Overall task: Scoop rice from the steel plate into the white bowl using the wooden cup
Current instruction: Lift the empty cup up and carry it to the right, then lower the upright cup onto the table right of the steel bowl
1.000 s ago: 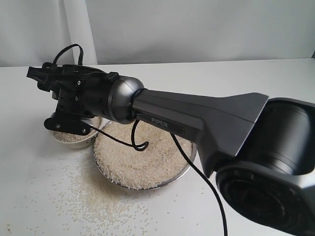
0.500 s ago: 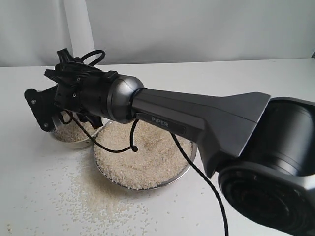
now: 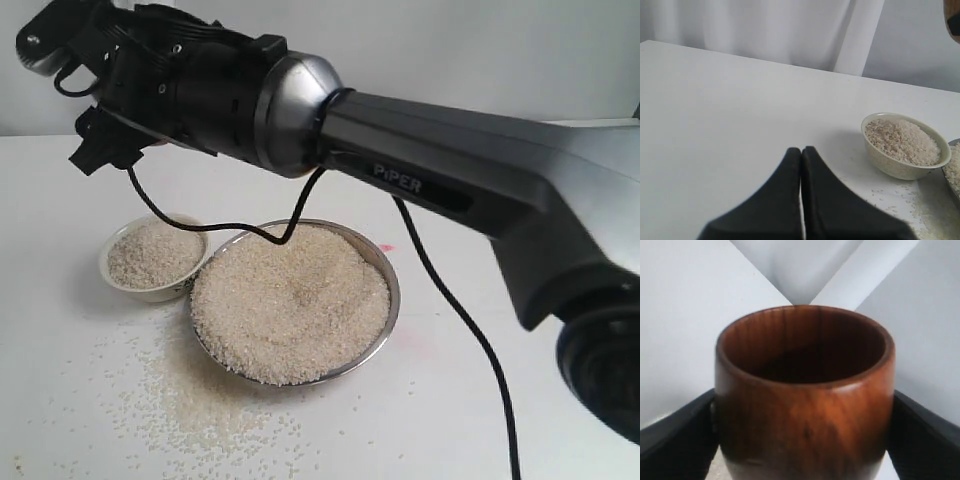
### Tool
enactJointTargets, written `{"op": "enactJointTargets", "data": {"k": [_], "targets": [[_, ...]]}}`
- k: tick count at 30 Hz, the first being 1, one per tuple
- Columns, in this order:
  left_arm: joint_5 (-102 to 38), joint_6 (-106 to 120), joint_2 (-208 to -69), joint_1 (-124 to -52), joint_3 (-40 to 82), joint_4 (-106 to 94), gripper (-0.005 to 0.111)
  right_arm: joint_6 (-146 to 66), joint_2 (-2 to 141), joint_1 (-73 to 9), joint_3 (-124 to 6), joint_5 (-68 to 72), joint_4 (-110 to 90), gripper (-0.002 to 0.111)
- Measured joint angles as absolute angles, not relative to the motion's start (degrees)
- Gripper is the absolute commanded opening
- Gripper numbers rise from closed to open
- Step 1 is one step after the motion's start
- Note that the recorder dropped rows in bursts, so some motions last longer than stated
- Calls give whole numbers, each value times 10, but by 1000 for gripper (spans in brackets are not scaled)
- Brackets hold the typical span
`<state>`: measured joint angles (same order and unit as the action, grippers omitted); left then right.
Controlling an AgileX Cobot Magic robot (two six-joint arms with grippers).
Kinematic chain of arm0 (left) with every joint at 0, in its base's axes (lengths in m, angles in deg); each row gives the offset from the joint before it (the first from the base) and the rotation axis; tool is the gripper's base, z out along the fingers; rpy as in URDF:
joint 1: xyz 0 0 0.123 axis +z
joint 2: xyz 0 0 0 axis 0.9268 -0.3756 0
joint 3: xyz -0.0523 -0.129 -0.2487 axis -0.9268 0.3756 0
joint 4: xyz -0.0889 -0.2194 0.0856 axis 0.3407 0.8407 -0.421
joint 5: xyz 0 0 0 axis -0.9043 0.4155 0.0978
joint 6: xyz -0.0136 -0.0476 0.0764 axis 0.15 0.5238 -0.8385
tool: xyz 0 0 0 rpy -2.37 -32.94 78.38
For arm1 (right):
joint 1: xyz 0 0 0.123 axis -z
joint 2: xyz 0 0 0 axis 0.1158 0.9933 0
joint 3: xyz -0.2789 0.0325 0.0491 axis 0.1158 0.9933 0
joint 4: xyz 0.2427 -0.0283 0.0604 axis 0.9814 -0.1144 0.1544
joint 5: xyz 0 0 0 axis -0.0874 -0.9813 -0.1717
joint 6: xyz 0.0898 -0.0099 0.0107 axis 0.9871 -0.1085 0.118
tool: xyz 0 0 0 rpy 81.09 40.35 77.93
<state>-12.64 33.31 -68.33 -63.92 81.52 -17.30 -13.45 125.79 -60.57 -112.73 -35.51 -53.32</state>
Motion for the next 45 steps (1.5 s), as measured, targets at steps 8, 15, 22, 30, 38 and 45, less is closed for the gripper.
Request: {"op": "enactJointTargets", "data": {"k": [8, 15, 22, 30, 38, 45], "targets": [[-126, 333, -683, -639, 815, -173, 0, -78, 1163, -583, -913, -175, -447, 0], [-126, 333, -683, -639, 815, -173, 0, -152, 1022, -508, -687, -35, -389, 0], [-126, 333, -683, -639, 815, -173, 0, -307, 875, -375, -469, 116, -221, 0], [-126, 333, -683, -639, 815, -173, 0, -345, 815, -234, -290, 228, -161, 0], [-126, 333, -683, -639, 815, -173, 0, -348, 850, -199, -207, 396, -141, 0], [-126, 333, -683, -639, 815, -173, 0, -358, 930, -199, -204, 485, -140, 0]]}}
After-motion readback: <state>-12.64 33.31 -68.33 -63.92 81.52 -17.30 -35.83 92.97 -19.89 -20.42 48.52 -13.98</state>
